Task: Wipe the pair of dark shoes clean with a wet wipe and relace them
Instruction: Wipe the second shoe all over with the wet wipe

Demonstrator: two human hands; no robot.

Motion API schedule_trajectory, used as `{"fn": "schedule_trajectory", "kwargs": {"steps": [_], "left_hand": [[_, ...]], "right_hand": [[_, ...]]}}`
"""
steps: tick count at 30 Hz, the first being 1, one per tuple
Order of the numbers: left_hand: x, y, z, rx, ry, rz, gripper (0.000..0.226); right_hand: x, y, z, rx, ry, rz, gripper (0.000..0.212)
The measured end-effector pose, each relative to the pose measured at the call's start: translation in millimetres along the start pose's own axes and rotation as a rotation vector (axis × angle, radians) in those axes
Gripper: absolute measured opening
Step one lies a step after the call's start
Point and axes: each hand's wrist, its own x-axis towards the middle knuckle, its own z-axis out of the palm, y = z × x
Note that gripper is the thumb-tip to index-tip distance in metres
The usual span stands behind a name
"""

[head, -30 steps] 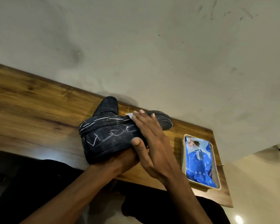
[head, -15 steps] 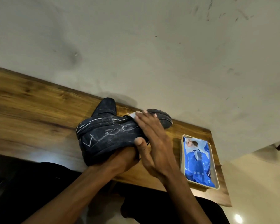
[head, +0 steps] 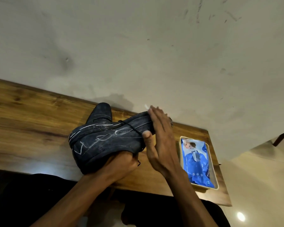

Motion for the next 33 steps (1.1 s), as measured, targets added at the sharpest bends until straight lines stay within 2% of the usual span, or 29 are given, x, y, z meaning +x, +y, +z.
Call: {"fn": "schedule_trajectory", "kwargs": {"steps": [2, 5, 12, 15, 21, 23, 24, 26, 28, 31, 33], "left_hand": [[-1.6, 1.7, 0.9, -0.046, 0.038, 0.077, 0.019], [-2.9, 0.9, 3.7, -0.077, 0.090, 0.050, 0.012], [0.1, 0.4, 12.1, -0.202, 0.066, -0.093, 0.028], [0.5, -2.0, 18.4, -0.246, 0.120, -0.037, 0.033], [0.2, -1.8, 23.9, -0.133, 0.279, 0.100, 0.047], [1.6, -0.2, 26.0, 0.041, 0.228, 0.190, 0.052], [1.6, 4.1, 24.0, 0.044, 0.115, 0.174, 0.053], [3.2, 12.1, 22.5, -0.025, 0.041, 0.010, 0.049], [3.7, 17.7, 22.3, -0.035, -0.059, -0.131, 0.046], [1.2, 27.7, 21.0, -0.061, -0.054, -0.145, 0.045], [0.7, 29.5, 20.9, -0.094, 0.046, -0.122, 0.038]], "right_hand": [[0.7, -7.9, -0.5, -0.016, -0.059, -0.119, 0.078], [7.9, 5.6, -5.5, -0.008, -0.026, -0.137, 0.076], [7.3, 23.3, -0.2, 0.115, 0.234, 0.208, 0.065], [8.1, 15.1, 2.0, 0.318, 0.338, 0.392, 0.062], [10.4, 13.3, -5.7, 1.005, 0.318, 0.764, 0.068], [11.0, 14.3, -6.7, 1.181, 0.300, 0.813, 0.067], [11.4, 15.0, -8.4, 1.213, 0.308, 0.825, 0.070], [12.2, 15.2, -14.4, 1.202, 0.348, 0.828, 0.078], [14.2, 12.3, -18.9, 1.065, 0.388, 0.792, 0.083], [13.2, 8.1, -15.9, 0.727, 0.441, 0.647, 0.079], [12.0, 12.2, -10.2, 0.539, 0.461, 0.539, 0.076]]}}
